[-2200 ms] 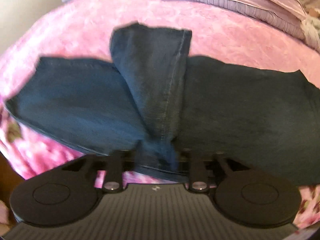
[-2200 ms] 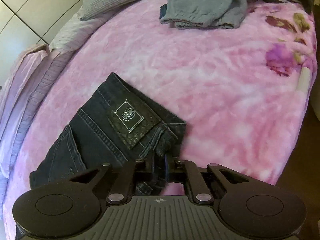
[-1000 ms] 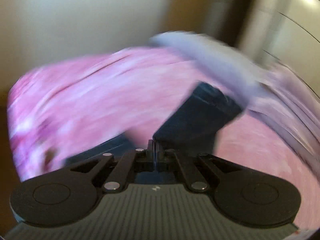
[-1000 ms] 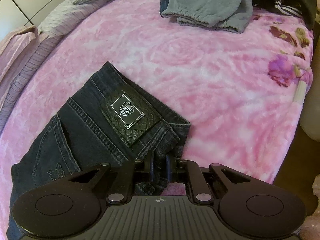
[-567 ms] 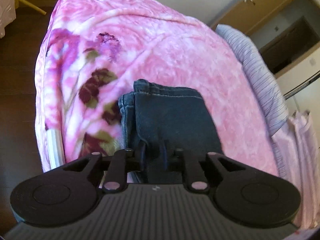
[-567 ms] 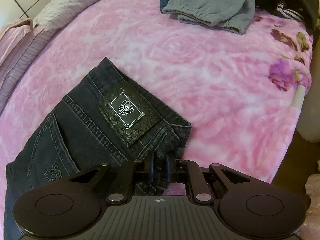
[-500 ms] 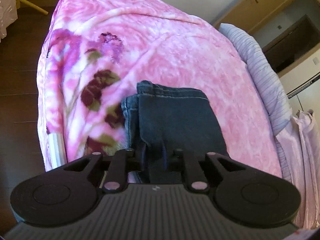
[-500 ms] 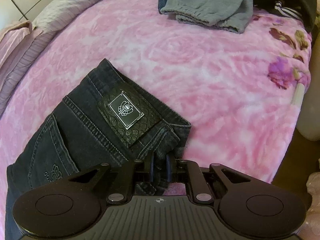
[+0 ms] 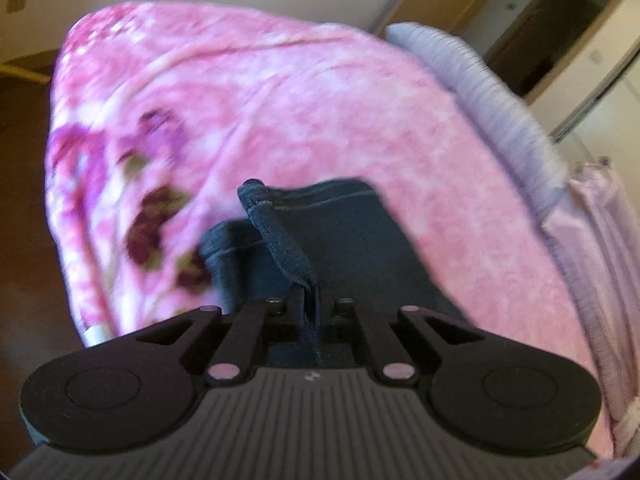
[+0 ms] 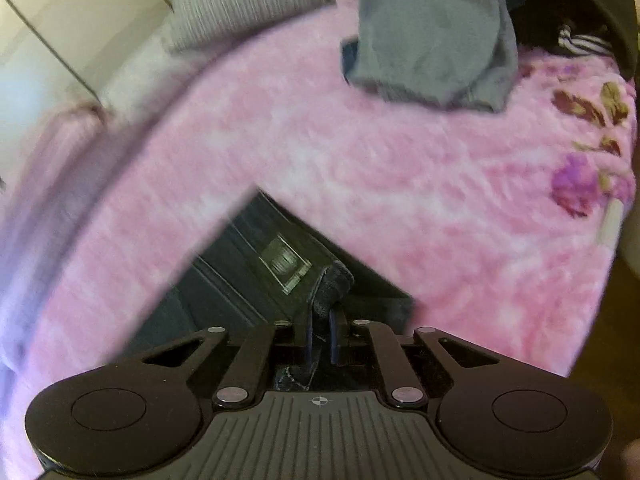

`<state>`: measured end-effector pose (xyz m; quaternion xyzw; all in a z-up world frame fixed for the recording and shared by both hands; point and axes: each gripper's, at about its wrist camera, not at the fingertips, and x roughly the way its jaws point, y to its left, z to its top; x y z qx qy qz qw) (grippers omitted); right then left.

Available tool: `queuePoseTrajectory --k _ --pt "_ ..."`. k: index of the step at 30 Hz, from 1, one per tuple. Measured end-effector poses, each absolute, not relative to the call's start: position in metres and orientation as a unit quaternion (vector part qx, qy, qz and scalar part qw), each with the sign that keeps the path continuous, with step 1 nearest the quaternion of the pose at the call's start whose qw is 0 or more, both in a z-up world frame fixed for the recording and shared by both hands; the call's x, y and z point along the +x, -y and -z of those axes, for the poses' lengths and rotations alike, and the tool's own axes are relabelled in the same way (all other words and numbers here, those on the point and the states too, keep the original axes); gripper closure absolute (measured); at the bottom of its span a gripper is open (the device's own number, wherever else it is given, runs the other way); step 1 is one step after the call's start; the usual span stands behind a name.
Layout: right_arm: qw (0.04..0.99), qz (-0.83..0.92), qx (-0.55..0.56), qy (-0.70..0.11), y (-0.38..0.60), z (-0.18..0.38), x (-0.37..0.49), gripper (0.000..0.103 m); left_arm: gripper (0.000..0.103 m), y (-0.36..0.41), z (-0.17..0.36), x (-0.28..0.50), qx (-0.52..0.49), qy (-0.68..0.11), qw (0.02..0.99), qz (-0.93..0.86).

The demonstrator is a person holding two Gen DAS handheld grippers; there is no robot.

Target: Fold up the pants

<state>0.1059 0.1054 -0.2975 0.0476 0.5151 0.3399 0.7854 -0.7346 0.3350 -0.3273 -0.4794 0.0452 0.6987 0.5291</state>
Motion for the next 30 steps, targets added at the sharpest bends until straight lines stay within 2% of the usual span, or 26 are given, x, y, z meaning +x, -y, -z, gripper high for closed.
queuePoseTrajectory --k 2,4,7,10,15,20,22,24,25,26,30 --pt "0.788 -0.364 0.083 -0.49 -0.1 0.284 0.108 0.099 0.101 -0.333 0.322 -0.731 -0.464 -0.042 0.546 -0.696" --pt "0.787 -0.366 0.099 -0.486 -0.096 0.285 0.111 0.1 0.101 -0.334 0.328 -0.727 -0.456 -0.075 0.544 -0.7" --pt "0.78 -0.341 0.05 -0.522 -0.092 0.312 0.112 0.1 0.1 -0.332 0.347 -0.725 -0.45 -0.135 0.531 -0.706" --pt "0.773 -0.325 0.059 -0.541 -0.079 0.332 0.111 0.1 0.1 -0.333 0.347 -0.721 -0.431 -0.151 0.541 -0.706" --pt "0.781 -0.347 0.099 -0.509 -0.065 0.318 0.105 0.1 0.1 -0.337 0.346 -0.718 -0.418 -0.175 0.549 -0.703" --pt "0.778 -0.325 0.055 -0.535 -0.076 0.343 0.109 0.099 0.1 -0.341 0.347 -0.71 -0.407 -0.187 0.541 -0.712" --pt "0.777 -0.319 0.046 -0.541 -0.08 0.344 0.113 0.097 0.096 -0.342 0.344 -0.706 -0.397 -0.206 0.541 -0.712" --pt "0.779 -0.322 0.004 -0.538 -0.087 0.333 0.111 0.084 0.091 -0.339 0.337 -0.708 -0.4 -0.211 0.535 -0.714" --pt "0.785 -0.316 -0.026 -0.531 -0.089 0.327 0.11 0.063 0.088 -0.336 0.332 -0.711 -0.399 -0.21 0.528 -0.72" --pt "0.799 -0.302 -0.062 -0.515 -0.089 0.319 0.105 0.055 0.087 -0.332 0.325 -0.712 -0.395 -0.207 0.52 -0.728" --pt "0.839 -0.322 -0.128 -0.42 -0.089 0.287 0.077 0.055 0.087 -0.32 0.296 -0.697 -0.364 -0.22 0.545 -0.723"
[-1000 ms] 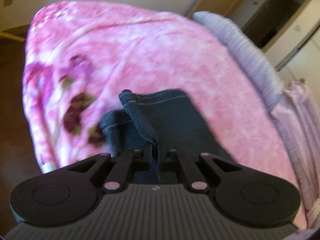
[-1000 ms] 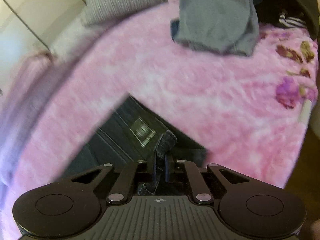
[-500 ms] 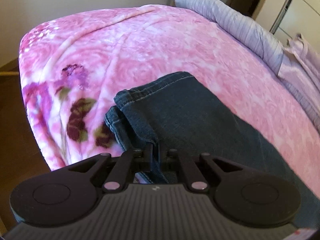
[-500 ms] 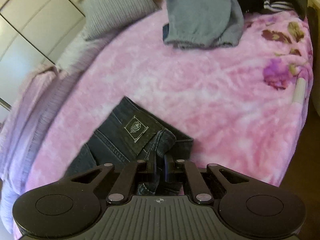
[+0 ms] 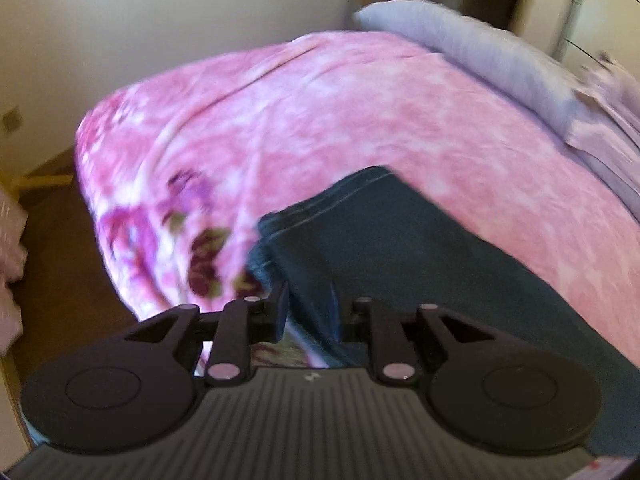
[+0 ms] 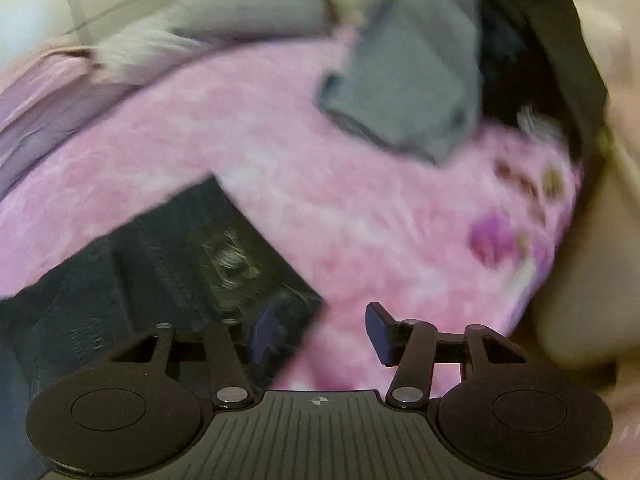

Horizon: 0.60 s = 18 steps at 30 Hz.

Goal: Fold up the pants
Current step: 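Lay the jeans flat with both grippers and open them above the jeans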

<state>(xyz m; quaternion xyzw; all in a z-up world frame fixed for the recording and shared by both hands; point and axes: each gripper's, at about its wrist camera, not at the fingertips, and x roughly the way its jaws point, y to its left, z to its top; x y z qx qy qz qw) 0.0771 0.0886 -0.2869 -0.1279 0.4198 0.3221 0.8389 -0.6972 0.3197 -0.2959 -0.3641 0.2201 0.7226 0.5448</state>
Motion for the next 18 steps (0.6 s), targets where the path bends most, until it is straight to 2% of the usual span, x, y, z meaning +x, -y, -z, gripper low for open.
queuePoseTrajectory --k 5,7,10,12,15,16,18 --pt "0.797 -0.421 -0.203 -0.382 -0.12 0.302 0.033 0.055 0.084 -0.33 0.297 -0.637 -0.316 -0.264 0.634 -0.655" --pt "0.782 -0.433 -0.237 -0.38 -0.129 0.321 0.026 0.055 0.08 -0.34 0.313 -0.629 -0.309 -0.276 0.631 -0.656" --pt "0.771 -0.433 -0.245 -0.398 -0.132 0.341 0.029 0.053 0.081 -0.352 0.35 -0.649 -0.321 -0.325 0.576 -0.678" --pt "0.766 -0.426 -0.248 -0.413 -0.135 0.334 0.032 0.053 0.083 -0.35 0.339 -0.66 -0.323 -0.298 0.573 -0.692" --pt "0.774 -0.44 -0.24 -0.387 -0.132 0.311 0.021 0.053 0.077 -0.338 0.318 -0.671 -0.308 -0.251 0.598 -0.696" --pt "0.772 -0.446 -0.24 -0.385 -0.132 0.309 0.015 0.053 0.072 -0.337 0.316 -0.674 -0.301 -0.253 0.597 -0.699" --pt "0.762 -0.442 -0.25 -0.403 -0.137 0.315 0.006 0.053 0.072 -0.339 0.326 -0.682 -0.303 -0.275 0.578 -0.706"
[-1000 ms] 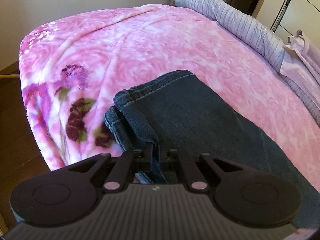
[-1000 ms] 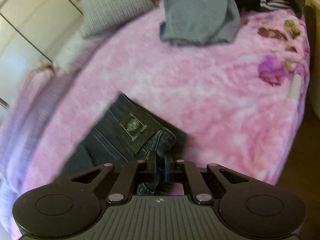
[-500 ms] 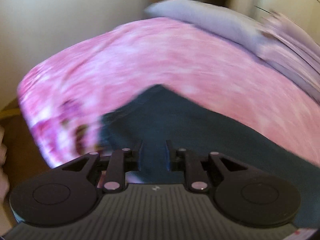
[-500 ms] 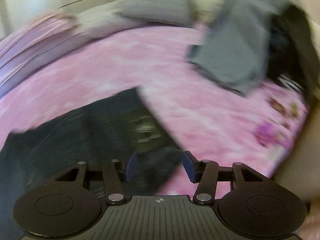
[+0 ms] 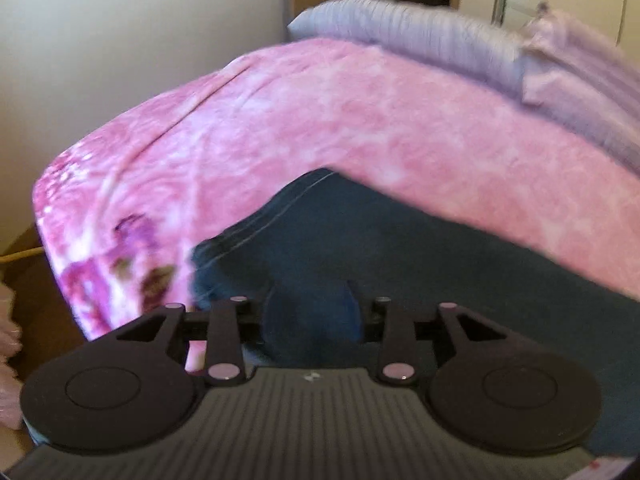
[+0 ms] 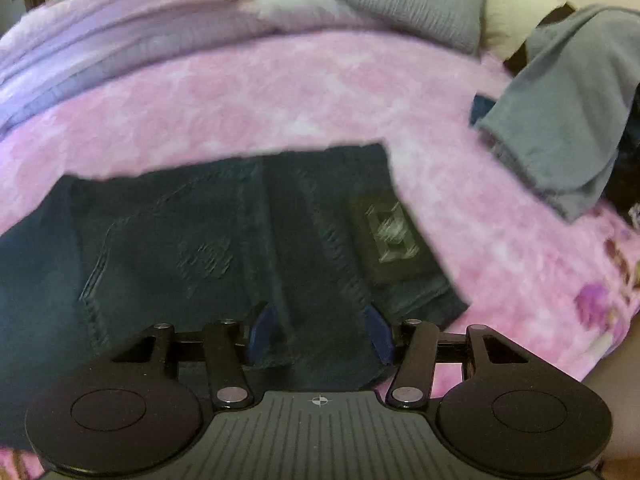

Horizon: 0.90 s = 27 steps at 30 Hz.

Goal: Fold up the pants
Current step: 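Lay the jeans flat with both grippers and open them above the jeans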

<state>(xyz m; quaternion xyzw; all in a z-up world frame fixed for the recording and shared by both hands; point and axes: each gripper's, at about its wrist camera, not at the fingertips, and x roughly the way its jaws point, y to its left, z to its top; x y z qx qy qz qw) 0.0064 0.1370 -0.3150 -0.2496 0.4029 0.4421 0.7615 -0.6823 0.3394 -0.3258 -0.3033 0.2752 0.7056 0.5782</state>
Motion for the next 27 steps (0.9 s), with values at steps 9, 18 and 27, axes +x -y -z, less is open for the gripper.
queuePoseTrajectory --k 9,18,27 --pt "0.764 -0.379 -0.249 -0.458 -0.144 0.31 -0.02 0.052 0.071 -0.343 0.322 -0.699 -0.377 -0.317 0.553 -0.672" --pt "0.727 -0.414 -0.178 -0.517 -0.115 0.207 -0.095 0.041 0.059 -0.318 0.234 -0.621 -0.366 -0.415 0.63 -0.545" --pt "0.683 -0.519 -0.259 -0.445 -0.1 0.112 -0.159 0.034 0.04 -0.281 0.14 -0.536 -0.282 -0.435 0.707 -0.482"
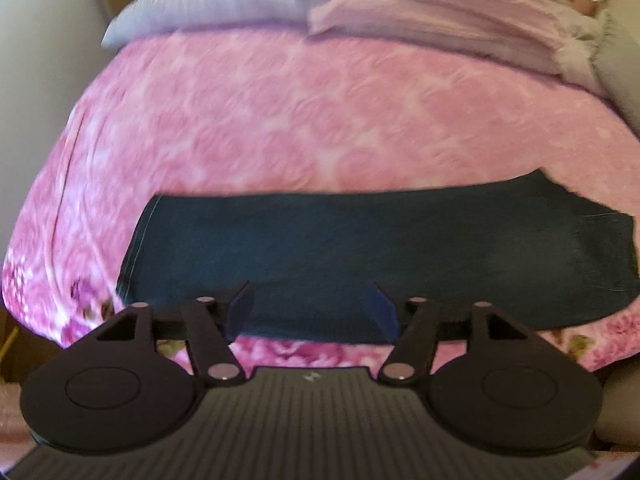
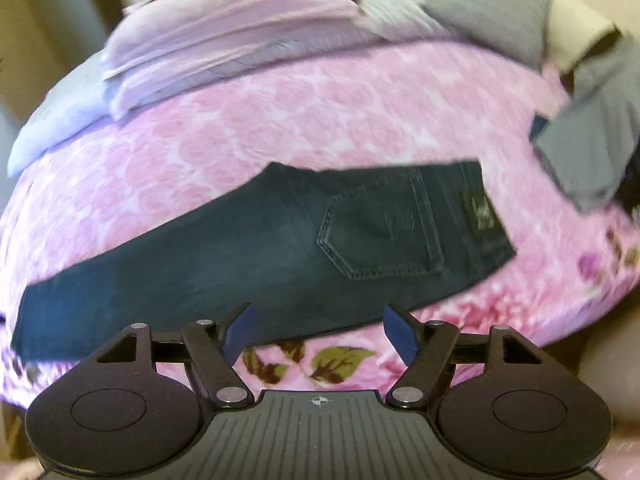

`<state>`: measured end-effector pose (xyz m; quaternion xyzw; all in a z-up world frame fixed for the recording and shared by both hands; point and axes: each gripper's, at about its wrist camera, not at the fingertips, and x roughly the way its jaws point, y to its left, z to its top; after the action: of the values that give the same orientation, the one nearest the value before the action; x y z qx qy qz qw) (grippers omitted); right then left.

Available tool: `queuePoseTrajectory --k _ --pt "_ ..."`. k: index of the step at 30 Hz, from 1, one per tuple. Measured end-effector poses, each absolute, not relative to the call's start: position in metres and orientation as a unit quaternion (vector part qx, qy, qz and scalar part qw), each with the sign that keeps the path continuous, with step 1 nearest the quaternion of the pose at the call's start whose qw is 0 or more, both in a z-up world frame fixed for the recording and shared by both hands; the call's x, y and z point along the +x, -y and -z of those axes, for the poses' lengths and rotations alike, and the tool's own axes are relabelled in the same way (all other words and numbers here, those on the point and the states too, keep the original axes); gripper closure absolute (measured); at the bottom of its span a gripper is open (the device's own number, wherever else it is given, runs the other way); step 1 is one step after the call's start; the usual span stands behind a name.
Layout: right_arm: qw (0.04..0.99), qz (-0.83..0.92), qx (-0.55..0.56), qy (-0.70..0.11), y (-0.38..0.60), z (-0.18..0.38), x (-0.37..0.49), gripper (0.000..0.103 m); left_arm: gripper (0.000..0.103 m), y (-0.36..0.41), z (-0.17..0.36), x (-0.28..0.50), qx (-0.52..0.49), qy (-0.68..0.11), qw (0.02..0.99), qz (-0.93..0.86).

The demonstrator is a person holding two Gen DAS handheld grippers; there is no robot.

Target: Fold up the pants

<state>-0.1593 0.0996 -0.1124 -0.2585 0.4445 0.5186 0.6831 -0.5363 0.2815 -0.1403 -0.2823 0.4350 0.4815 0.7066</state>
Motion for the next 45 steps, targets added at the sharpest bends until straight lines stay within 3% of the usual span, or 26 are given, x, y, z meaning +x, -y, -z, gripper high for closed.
queuePoseTrajectory --k 9,24,45 --pt "0.653 -0.564 -0.288 -0.414 -0.071 0.074 -0.127 0.034 0.038 -0.202 0.086 -0.482 -0.261 -0.426 0.716 -0.488" --pt "0.603 -0.608 -0.328 -0.399 0.004 0.061 -0.07 0.034 0.037 -0.07 0.064 -0.44 -0.276 -0.413 0.697 -0.518" --pt "0.574 -0.629 -0.336 -0.402 0.022 0.069 -0.057 0.034 0.034 -0.026 0.057 -0.416 -0.256 -0.428 0.69 -0.525"
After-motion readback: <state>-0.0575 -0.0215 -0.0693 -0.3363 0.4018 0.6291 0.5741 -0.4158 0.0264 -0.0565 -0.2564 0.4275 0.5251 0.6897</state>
